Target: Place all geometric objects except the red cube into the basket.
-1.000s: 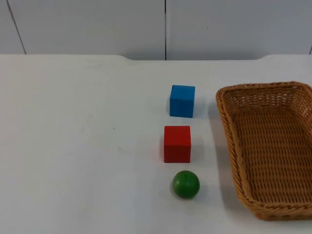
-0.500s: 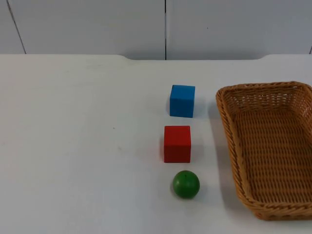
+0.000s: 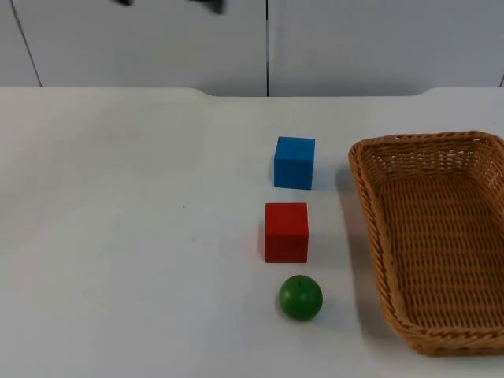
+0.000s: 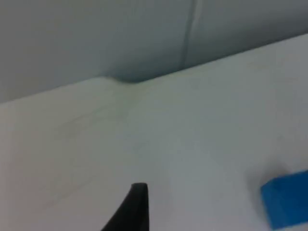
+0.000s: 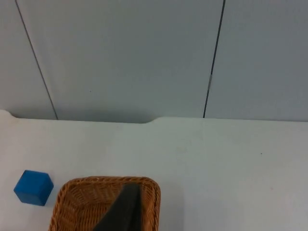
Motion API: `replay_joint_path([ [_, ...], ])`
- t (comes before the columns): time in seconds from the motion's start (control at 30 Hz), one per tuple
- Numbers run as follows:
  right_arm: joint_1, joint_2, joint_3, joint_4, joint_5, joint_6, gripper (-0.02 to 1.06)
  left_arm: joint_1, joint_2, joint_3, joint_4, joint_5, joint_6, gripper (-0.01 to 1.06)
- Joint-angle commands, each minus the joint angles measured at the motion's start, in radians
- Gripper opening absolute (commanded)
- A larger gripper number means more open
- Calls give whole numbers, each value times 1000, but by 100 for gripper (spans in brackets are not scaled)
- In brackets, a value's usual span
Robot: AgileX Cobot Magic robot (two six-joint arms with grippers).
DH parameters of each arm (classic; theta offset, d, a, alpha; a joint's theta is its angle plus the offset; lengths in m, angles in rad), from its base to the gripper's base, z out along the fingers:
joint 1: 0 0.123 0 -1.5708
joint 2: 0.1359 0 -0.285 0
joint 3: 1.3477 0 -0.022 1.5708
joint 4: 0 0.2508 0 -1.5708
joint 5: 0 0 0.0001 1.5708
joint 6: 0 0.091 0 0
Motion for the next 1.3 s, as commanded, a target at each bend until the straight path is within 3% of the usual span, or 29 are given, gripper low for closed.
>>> replay_joint_path([
  [0.0, -1, 0, -4, -4, 10, -2, 103, -39, 77, -104, -41, -1, -17, 104],
  [0.1, -1, 0, -4, -6, 10, -2, 103, -83, 184, -221, -42, 11, -112, 104],
  [0.33, -1, 0, -4, -6, 10, -2, 103, -127, 342, -281, 60, 39, -267, 104],
  [0.5, -1, 0, -4, -25, 10, -2, 103, -161, 423, -281, 55, 73, -272, 104],
  [0.67, -1, 0, -4, -32, 10, -2, 103, -215, 481, -297, 68, 29, -284, 104],
  [0.9, -1, 0, -4, -32, 29, -2, 103, -221, 534, -336, 79, 31, -336, 104],
  [1.03, -1, 0, -4, -32, 41, -9, 103, -219, 553, -347, 232, 31, -427, 104],
  [1.27, -1, 0, -4, -32, 24, -13, 103, -219, 570, -347, 286, 24, -473, 104],
])
